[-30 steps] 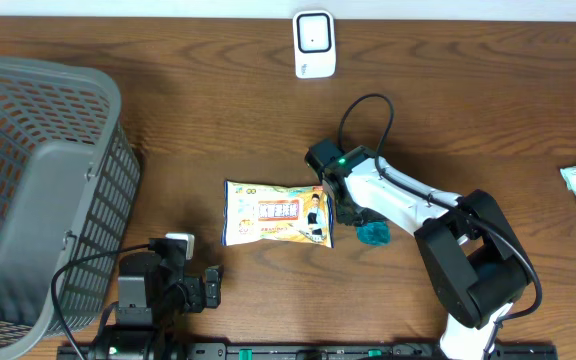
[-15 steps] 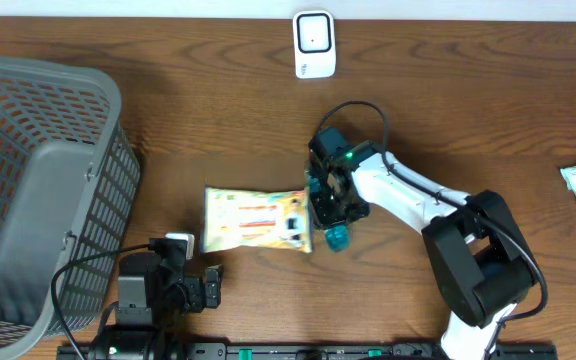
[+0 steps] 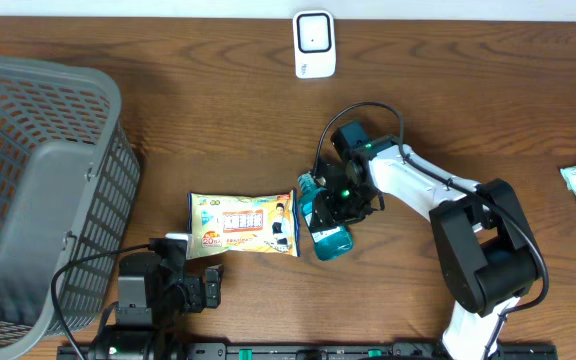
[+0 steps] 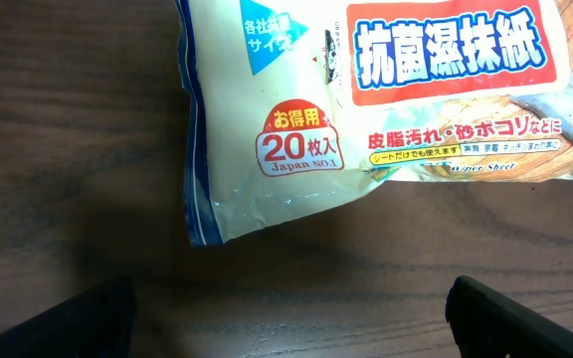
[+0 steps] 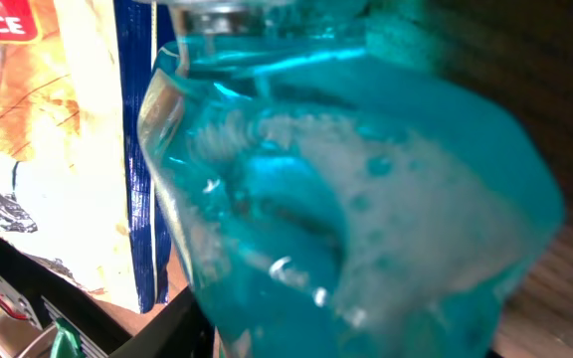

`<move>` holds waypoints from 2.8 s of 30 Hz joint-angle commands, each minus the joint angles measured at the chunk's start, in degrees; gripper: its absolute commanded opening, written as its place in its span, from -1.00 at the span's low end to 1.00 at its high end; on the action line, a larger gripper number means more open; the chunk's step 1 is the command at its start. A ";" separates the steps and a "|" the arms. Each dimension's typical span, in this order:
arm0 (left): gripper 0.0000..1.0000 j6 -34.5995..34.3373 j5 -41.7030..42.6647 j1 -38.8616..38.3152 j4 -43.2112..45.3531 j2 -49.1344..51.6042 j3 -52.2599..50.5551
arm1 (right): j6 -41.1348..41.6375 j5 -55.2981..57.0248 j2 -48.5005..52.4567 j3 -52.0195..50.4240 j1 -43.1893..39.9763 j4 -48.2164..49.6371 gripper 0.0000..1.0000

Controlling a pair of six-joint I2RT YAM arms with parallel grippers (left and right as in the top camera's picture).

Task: Scan the item barcode
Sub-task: 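Lift the Listerine bottle off the table, then carry the Listerine bottle up to the white scanner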

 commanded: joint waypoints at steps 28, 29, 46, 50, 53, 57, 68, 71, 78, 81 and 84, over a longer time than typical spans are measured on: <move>0.99 0.37 0.50 0.13 0.02 -0.11 0.31 | -0.70 8.79 -2.47 12.66 -5.79 -13.94 0.55; 0.99 0.37 0.50 0.13 0.00 -0.11 0.31 | -0.70 8.79 -3.17 12.87 -5.49 -13.88 0.62; 0.99 0.37 0.50 0.13 0.02 -0.11 0.31 | 6.97 24.50 -2.89 12.35 3.82 4.55 0.59; 0.98 0.37 0.50 0.13 0.02 -0.11 0.31 | 7.10 29.51 -2.21 12.33 7.72 4.37 0.59; 0.99 0.37 0.50 0.13 0.02 -0.11 0.31 | 10.12 33.92 -1.05 12.33 8.68 4.72 0.50; 0.99 0.37 0.50 0.13 0.00 -0.11 0.31 | 12.48 34.51 1.90 12.33 8.61 4.85 0.40; 0.99 0.37 0.50 0.13 0.02 -0.11 0.31 | 13.62 34.25 7.39 12.46 8.66 4.81 -0.21; 0.99 0.35 0.50 0.15 0.02 -0.11 0.31 | 15.54 34.23 7.39 12.98 8.61 4.55 -0.47; 0.99 0.37 0.50 0.13 0.02 -0.11 0.31 | 15.87 33.38 7.34 17.88 8.11 -0.87 -0.88; 0.99 0.37 0.50 0.15 0.00 -0.11 0.31 | 15.85 33.40 7.34 23.32 7.61 -6.21 -0.97; 0.99 0.37 0.50 0.13 0.02 -0.11 0.31 | 15.85 33.40 7.34 29.55 7.13 -11.61 -0.98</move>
